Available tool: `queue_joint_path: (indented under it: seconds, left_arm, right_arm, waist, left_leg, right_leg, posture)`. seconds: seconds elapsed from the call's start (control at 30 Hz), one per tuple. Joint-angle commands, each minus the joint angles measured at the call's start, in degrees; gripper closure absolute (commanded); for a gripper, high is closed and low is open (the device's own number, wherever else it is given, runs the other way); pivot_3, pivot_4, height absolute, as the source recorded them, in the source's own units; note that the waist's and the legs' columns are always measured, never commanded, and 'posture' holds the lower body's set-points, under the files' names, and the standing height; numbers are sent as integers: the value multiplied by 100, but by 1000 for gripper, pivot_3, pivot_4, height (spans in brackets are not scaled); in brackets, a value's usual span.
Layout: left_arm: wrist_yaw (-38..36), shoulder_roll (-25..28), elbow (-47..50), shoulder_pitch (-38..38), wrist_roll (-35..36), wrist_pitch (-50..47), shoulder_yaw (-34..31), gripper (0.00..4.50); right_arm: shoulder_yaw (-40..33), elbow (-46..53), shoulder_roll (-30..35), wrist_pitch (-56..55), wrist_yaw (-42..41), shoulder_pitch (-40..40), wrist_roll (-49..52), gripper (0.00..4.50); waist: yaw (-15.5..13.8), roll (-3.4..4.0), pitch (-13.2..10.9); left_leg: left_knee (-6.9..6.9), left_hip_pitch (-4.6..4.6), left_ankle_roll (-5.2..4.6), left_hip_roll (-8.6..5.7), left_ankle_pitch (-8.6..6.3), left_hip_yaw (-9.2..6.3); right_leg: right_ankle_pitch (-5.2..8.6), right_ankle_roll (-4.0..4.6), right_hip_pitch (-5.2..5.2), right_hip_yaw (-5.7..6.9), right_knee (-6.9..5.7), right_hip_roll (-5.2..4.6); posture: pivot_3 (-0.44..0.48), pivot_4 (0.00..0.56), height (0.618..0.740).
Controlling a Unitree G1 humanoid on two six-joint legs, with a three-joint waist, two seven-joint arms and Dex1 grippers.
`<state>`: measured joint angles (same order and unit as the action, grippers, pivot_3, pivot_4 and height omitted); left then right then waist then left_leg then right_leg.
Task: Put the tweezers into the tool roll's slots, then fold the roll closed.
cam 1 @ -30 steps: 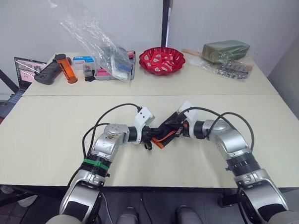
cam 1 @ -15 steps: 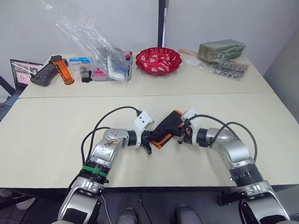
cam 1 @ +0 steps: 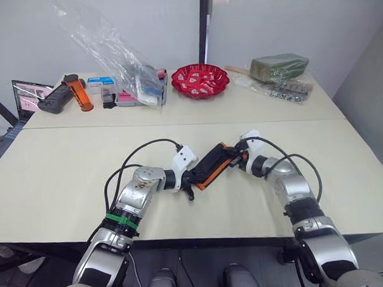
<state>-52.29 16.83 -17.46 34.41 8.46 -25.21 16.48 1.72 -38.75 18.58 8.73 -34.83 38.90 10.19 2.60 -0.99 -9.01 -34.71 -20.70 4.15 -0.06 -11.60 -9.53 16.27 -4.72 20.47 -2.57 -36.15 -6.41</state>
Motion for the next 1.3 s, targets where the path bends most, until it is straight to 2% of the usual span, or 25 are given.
queue_joint_path:
  seconds: [0.03, 0.1, 0.17, 0.23, 0.37, 0.47, 0.57, 0.67, 0.8, 0.93, 1.07, 1.13, 1.2, 1.3]
  left_arm:
    - [169, 162, -502, -288, -246, -228, 48, 4468]
    - [187, 124, -435, -291, -152, -237, -55, 4468]
    - [183, 66, -289, -299, -4, -306, -187, 4468]
    - [167, 40, -203, -305, 45, -306, -235, 4468]
    - [123, 6, -86, -329, 77, -59, -258, 4468]
    - [156, -16, -53, -313, 124, -33, -331, 4468]
    - [160, 76, 156, -362, 110, -15, -350, 4468]
    - [156, 231, 798, -577, 318, -307, -534, 4468]
    - [99, 715, 1732, -1245, 437, -813, -542, 4468]
    - [74, 1154, 2030, -1795, 465, -872, -574, 4468]
    - [251, 1063, 2187, -1741, 878, -1004, -1063, 4468]
    - [411, 845, 2384, -1589, 1448, -1200, -1639, 4468]
    - [646, 752, 2607, -1473, 1917, -1393, -2243, 4468]
    - [788, 1016, 2943, -1575, 2245, -1556, -2852, 4468]
  right_arm:
    - [-63, -675, -15, -167, 187, -32, -220, 4500]
    - [-192, -579, -73, -462, 100, 11, -71, 4500]
    - [-499, -59, -225, -936, -136, 5, 361, 4500]
    - [-708, 545, -369, -885, -425, -56, 801, 4500]
    - [-238, 999, -370, -530, -803, -335, 551, 4500]
    - [93, 897, -389, -429, -767, -466, 184, 4500]
    - [115, 761, -527, -348, -600, -543, 121, 4500]
    - [311, 415, -532, -298, -522, -638, -161, 4500]
    - [394, -22, -448, -415, -280, -577, -438, 4500]
    - [349, -270, -472, -477, -211, -429, -419, 4500]
    - [317, -378, -491, -573, -258, -339, -418, 4500]
    - [242, -252, -505, -665, -384, -355, -307, 4500]
    - [113, 116, -502, -752, -618, -414, -77, 4500]
    - [-55, 978, -391, -512, -1054, -540, 351, 4500]
  waist:
    - [7, 1, 2]
    - [14, 1, 3]
    - [18, 3, 2]
    - [27, 14, -6]
    - [36, 21, -8]
    - [17, 21, -8]
    - [19, 23, -7]
    - [63, 22, -7]
    - [145, 25, -4]
    - [134, 30, 6]
    - [105, 30, 11]
    - [116, 30, 11]
    - [119, 24, 5]
    - [135, 25, -3]
  left_leg:
    - [2, 10, -1, 0, 0, 0]
    - [4, 24, -1, 1, -1, 0]
    - [3, 25, -1, 1, -1, 0]
    - [3, 15, -1, 1, -1, 0]
    - [-2, -22, 0, 0, 0, -1]
    - [-2, -38, 0, 0, 0, -1]
    - [-3, -54, 1, -1, 0, 1]
    - [0, -49, 1, 3, 0, 2]
    - [12, -40, 0, 5, 0, 2]
    - [13, -30, 0, 8, 0, 3]
    - [7, -26, 0, 8, 0, 3]
    - [6, -30, 0, 8, 0, 3]
    - [6, -41, 0, 9, 0, 2]
    - [7, -56, 0, 10, 0, -1]
  right_leg:
    - [1, 0, -10, 0, 2, 0]
    - [2, -1, -23, 0, 3, 0]
    - [2, -1, -23, -1, 2, 0]
    - [2, -1, -12, -1, 2, 0]
    - [1, -1, 26, -2, -3, 0]
    - [1, -1, 47, -2, -6, 1]
    - [0, 1, 64, -5, -7, 0]
    - [-1, 2, 65, -7, -10, 4]
    - [1, 3, 65, -9, -15, 5]
    - [2, 5, 55, -10, -16, 7]
    - [2, 6, 48, -10, -14, 7]
    - [2, 6, 52, -10, -16, 7]
    - [2, 6, 65, -10, -19, 8]
    - [1, 7, 78, -9, -19, 9]
  posture:
    - [0, 150, 740]
    - [0, 150, 740]
    - [0, 150, 740]
    - [0, 150, 740]
    - [0, 150, 740]
    - [0, 150, 740]
    - [0, 150, 740]
    - [0, 150, 740]
    - [0, 150, 740]
    - [0, 150, 740]
    - [0, 150, 740]
    - [0, 150, 740]
    - [0, 150, 740]
    - [0, 150, 740]
